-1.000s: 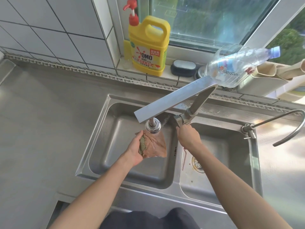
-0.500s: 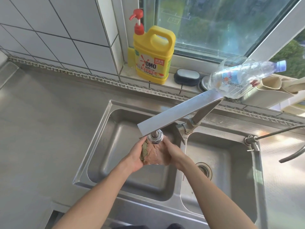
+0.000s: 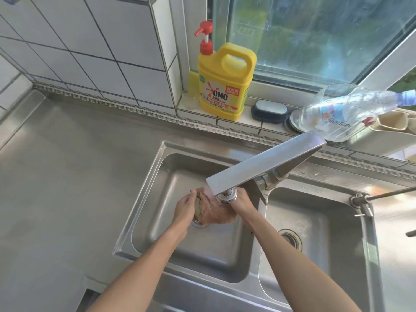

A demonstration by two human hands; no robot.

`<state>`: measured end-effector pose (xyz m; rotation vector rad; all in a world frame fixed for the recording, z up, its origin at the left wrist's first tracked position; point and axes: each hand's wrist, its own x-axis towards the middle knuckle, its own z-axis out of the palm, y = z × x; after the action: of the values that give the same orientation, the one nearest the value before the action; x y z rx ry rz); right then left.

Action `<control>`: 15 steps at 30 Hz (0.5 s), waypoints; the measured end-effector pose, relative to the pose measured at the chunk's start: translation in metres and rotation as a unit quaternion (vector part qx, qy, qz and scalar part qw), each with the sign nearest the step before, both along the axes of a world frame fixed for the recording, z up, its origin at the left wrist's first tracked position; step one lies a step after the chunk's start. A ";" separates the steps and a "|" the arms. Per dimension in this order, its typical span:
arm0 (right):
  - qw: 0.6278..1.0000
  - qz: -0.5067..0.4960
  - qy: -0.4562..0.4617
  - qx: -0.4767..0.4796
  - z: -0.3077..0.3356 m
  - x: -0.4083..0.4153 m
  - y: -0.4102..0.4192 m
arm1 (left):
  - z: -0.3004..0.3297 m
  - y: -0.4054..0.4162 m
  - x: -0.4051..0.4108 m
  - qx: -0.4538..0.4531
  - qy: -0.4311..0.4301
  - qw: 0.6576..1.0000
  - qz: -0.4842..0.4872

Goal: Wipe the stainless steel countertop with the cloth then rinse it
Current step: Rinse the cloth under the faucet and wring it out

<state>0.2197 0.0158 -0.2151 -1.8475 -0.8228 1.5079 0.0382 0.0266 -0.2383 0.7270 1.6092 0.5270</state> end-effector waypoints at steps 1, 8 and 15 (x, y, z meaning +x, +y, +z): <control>1.000 -0.003 -0.008 0.001 0.000 0.003 0.000 | 0.000 0.001 0.001 0.002 -0.008 1.000 -0.003; 0.997 -0.039 -0.059 -0.019 0.007 0.019 -0.010 | 0.006 0.002 0.025 0.069 -0.034 0.993 -0.089; 0.998 -0.040 -0.058 0.005 0.007 0.030 -0.036 | 0.009 -0.006 0.053 0.080 -0.034 0.990 -0.116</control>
<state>0.2501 -0.0200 -0.2084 -1.9519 -0.7984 1.3570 0.0909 0.0201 -0.2289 0.9912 1.4084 0.5087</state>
